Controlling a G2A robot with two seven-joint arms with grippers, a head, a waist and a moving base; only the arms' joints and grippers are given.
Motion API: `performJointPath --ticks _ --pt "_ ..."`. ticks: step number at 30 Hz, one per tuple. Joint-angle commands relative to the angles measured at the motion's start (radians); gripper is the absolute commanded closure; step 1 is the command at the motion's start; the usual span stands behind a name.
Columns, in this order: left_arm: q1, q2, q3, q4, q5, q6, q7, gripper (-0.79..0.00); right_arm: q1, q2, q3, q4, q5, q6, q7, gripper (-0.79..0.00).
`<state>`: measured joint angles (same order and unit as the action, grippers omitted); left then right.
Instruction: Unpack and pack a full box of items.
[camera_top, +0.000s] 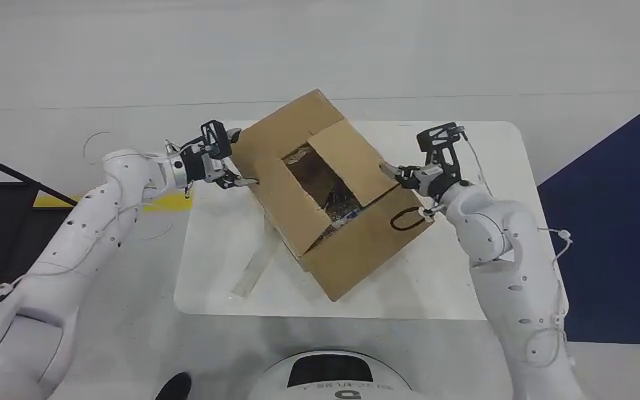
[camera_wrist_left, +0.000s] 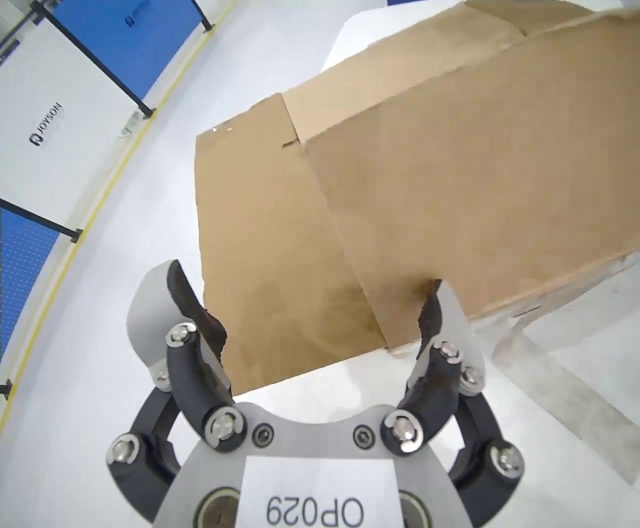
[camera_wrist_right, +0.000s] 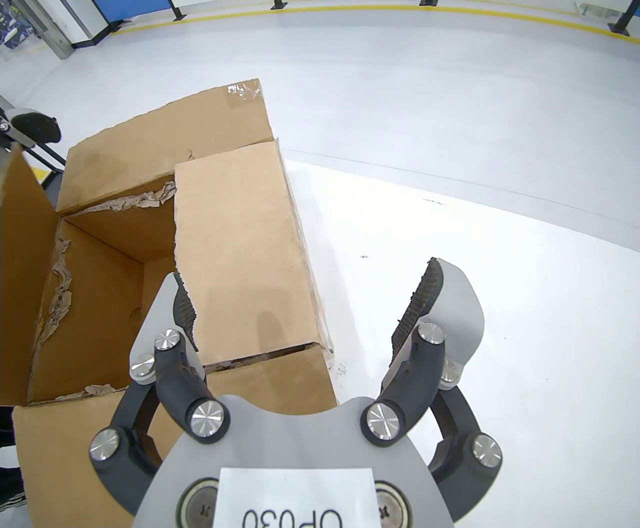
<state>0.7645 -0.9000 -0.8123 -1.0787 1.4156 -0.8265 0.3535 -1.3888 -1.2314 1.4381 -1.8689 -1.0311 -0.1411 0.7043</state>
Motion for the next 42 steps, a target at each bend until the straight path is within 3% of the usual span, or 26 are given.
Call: performJointPath --ticks 1,7,14,18,24,29,33,37,42 --pt "-0.018 -0.016 0.023 0.017 -0.018 -0.021 -0.009 -0.785 -0.007 0.001 -0.006 -0.007 -0.004 -0.001 0.001 -0.785" --pt "-0.059 -0.053 0.063 0.080 -0.030 -0.012 -0.025 -0.785 -0.020 0.004 -0.074 -0.067 -0.064 -0.083 -0.001 -0.785" --pt "-0.075 -0.076 0.077 0.126 -0.017 0.014 0.012 -0.785 -0.031 0.010 -0.222 -0.114 -0.309 -0.222 -0.011 -0.785" --pt "-0.064 -0.068 0.048 0.139 -0.003 0.040 0.080 -0.785 -0.009 0.009 -0.295 -0.089 -0.411 -0.255 0.029 -0.785" --pt "0.002 -0.019 -0.058 0.155 0.023 0.079 0.215 -0.785 0.050 -0.005 -0.382 -0.041 -0.520 -0.177 0.091 -0.785" --pt "0.080 0.020 -0.141 0.171 0.032 0.119 0.221 -0.785 0.088 -0.014 -0.415 -0.016 -0.535 -0.165 0.122 -0.785" --pt "0.130 0.031 -0.171 0.165 0.016 0.125 0.195 -0.785 0.110 -0.019 -0.423 -0.011 -0.526 -0.161 0.132 -0.785" --pt "0.131 0.023 -0.161 0.158 0.008 0.115 0.149 -0.785 0.113 -0.020 -0.385 -0.037 -0.452 -0.146 0.089 -0.785" --pt "0.083 -0.009 -0.122 0.190 -0.025 0.101 0.126 -0.785 0.080 -0.014 -0.277 -0.073 -0.334 -0.096 0.021 -0.785"
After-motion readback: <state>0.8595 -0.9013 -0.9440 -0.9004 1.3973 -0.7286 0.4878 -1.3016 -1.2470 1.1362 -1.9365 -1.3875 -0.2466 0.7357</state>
